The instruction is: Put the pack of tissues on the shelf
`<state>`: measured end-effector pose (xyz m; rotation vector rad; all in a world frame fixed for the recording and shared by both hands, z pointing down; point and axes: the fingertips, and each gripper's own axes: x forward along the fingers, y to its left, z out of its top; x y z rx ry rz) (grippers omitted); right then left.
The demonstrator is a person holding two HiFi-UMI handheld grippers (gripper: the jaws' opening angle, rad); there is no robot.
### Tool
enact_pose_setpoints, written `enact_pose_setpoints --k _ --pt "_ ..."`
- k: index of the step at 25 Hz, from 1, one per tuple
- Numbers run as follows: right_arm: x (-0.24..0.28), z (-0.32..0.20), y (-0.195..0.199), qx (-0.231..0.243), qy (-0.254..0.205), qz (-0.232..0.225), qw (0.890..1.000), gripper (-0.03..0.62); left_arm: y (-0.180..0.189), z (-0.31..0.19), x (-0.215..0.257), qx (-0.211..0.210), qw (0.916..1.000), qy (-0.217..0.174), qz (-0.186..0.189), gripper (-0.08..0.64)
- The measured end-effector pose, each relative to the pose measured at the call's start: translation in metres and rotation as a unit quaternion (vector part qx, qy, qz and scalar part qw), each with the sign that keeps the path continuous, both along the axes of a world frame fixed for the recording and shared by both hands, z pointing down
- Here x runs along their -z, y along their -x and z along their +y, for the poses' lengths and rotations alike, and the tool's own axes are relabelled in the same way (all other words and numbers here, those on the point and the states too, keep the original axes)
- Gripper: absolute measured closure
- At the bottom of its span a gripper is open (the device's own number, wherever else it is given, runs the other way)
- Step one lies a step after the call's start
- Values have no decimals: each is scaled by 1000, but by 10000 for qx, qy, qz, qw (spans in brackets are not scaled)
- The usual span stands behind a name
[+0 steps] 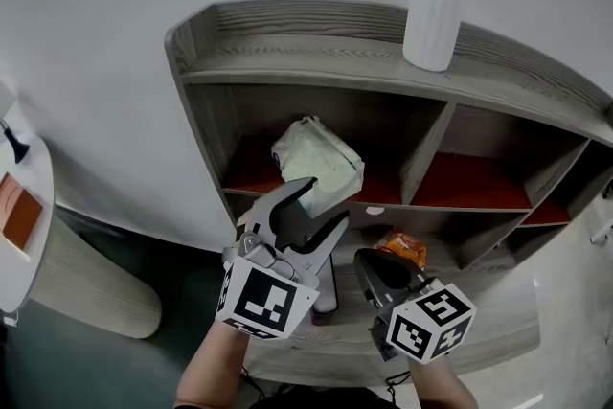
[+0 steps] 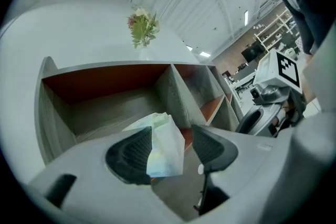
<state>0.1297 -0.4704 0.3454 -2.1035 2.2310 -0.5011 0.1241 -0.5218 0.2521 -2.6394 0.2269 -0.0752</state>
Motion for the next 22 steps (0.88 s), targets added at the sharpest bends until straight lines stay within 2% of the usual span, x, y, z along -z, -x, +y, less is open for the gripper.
enact_pose_setpoints --k 8,12,17,22 --pt "3 13 6 26 -86 35 10000 592 19 15 0 180 9997 53 127 333" --pt "2 19 8 7 -113 60 9999 592 31 23 -5 162 9973 598 383 368" --pt "2 25 12 1 -191 87 9998 592 44 32 -25 248 9924 1152 342 414" --pt "-5 33 14 8 -193 41 9998 592 56 44 -46 357 9844 1655 477 473"
